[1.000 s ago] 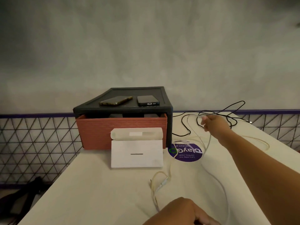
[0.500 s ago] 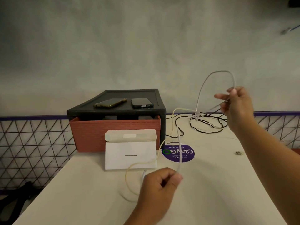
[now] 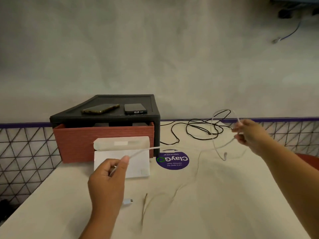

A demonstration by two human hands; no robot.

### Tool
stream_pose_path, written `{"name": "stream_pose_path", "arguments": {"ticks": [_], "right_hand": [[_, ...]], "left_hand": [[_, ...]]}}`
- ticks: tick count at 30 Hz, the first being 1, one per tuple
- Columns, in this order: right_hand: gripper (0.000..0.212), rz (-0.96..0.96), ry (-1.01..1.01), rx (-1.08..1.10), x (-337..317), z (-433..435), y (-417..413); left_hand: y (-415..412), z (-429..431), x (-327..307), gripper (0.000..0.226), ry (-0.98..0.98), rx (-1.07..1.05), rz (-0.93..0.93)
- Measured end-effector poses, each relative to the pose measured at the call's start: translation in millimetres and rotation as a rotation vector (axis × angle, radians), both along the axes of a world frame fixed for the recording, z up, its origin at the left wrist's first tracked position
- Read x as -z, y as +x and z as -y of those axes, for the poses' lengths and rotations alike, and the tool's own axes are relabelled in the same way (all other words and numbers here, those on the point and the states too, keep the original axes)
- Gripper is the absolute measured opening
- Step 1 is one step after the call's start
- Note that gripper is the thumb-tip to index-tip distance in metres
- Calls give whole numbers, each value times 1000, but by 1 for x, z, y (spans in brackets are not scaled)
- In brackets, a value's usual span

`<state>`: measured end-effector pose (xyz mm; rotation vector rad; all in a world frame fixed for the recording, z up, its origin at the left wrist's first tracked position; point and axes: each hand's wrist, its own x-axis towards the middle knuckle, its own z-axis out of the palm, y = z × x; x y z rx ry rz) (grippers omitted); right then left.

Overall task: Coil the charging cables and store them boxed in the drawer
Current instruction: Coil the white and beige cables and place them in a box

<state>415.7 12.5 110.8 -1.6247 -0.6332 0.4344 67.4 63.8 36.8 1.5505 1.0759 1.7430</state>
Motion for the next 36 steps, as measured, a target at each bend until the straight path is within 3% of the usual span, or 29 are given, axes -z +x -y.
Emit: {"name": "stream_pose_path", "arguments": {"ticks": [2,5,10,13,15,18,21,25,29,32,36], "right_hand": [[20,127,-88,-71,9,-5,-9],[21,178,-55,-156,17,-16,-24],[21,40,20,-247,27,-30,-39],[14,-61,46,-228,32,-34,-39],[30,-3,-100,-157,39,-36,-38],[62,172,-394,-49,51,-38,-35],[60,200,-499,-22,60,-37,-29],[34,77,-300,45,60,-34,-13],[48,-35,0,128,36,-34,-4],[43,-175,138,104,5,-37,-3],[57,-165,287,39,-36,-34,-6]], "left_hand": [[3,-1,4,30,-18,34,-20],[10,-3,13,25,-124,169,-163],[25,9,28,41,-407,436,-714],[31,16,27,34,-392,471,-962],[31,15,27,31,-390,453,-950],[29,10,28,46,-455,418,-922],[24,8,27,62,-507,391,-1038],[21,11,21,82,-489,433,-1210],[21,10,18,79,-450,519,-1288],[18,6,18,79,-434,498,-1301],[12,-1,24,90,-425,457,-1249]]}}
